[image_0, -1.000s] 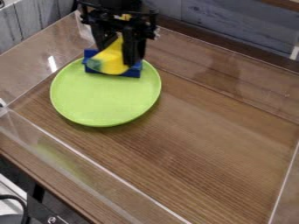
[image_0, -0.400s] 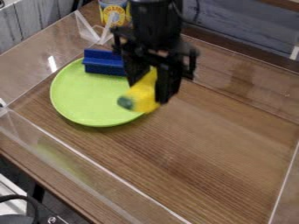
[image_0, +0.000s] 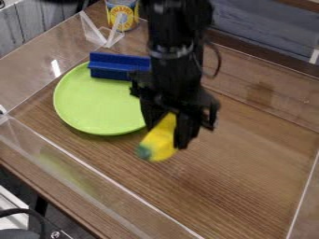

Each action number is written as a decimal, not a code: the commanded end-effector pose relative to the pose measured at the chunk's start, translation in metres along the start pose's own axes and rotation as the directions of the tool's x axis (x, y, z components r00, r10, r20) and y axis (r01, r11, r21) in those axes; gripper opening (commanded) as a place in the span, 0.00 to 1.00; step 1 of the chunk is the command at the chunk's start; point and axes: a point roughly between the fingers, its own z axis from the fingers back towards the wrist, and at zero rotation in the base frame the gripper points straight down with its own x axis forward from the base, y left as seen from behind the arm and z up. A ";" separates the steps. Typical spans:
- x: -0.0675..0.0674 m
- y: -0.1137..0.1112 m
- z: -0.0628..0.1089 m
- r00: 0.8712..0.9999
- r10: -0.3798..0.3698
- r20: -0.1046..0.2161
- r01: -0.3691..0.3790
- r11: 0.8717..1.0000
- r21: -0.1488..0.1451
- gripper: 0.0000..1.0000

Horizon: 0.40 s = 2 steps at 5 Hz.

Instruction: Remove the banana from inside the green plate and put it on the table

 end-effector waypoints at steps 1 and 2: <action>0.003 -0.002 -0.013 0.999 -0.005 0.046 0.005 1.000 0.007 0.00; 0.007 -0.002 -0.027 0.998 -0.004 0.055 0.003 1.000 0.011 0.00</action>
